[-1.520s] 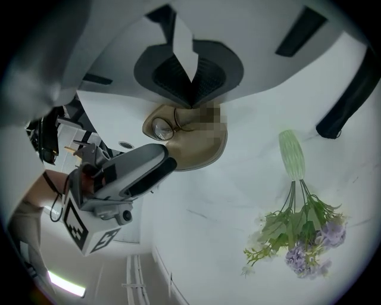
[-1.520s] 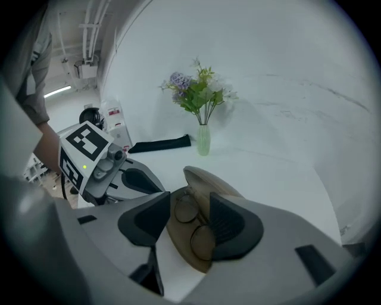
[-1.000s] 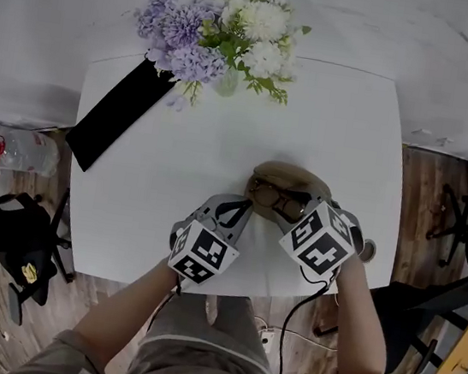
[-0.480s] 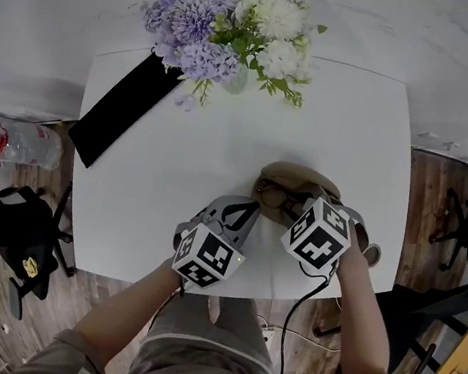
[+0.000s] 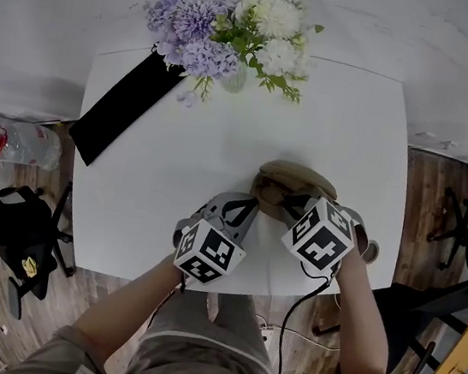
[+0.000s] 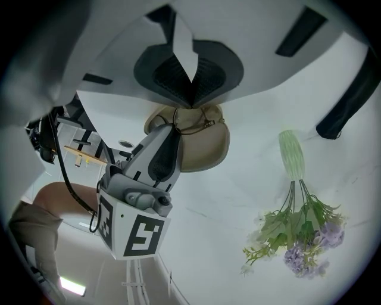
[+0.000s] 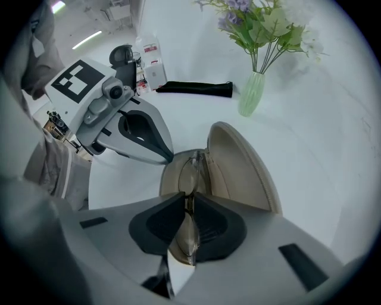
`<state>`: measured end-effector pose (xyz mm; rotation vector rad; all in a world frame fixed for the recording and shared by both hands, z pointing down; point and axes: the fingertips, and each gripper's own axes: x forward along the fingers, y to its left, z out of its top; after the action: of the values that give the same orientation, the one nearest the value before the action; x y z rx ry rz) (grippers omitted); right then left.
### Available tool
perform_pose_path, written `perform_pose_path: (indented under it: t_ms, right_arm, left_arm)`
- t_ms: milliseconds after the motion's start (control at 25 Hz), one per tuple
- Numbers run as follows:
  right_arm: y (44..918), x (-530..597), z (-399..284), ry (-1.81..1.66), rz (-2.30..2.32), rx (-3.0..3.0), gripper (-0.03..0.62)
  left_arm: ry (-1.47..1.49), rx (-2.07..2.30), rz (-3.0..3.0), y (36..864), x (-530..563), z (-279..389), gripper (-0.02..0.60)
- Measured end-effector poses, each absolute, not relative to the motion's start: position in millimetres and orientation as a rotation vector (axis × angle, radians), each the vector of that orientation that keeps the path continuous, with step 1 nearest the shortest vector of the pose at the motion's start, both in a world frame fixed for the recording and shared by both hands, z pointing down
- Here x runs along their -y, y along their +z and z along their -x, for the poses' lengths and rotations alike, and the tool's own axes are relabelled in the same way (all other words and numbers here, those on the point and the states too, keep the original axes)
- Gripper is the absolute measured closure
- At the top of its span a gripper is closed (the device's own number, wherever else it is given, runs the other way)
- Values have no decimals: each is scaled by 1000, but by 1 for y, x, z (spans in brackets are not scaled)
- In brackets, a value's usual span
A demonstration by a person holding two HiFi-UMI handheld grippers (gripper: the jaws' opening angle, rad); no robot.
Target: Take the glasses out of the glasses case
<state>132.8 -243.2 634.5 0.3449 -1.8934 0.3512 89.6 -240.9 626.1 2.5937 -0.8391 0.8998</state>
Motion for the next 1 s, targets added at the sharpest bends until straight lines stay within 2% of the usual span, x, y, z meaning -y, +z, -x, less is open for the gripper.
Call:
perform_pose_path:
  t_ms: [520,1000]
  right_arm:
    - [589,248,-137,345,-515,1973,549]
    - [498,242,-138,283,-676,2066,549]
  left_arm:
    - [959,802,-2618,610,232,-88,568]
    - [895,905,-2710,526,245,-67,568]
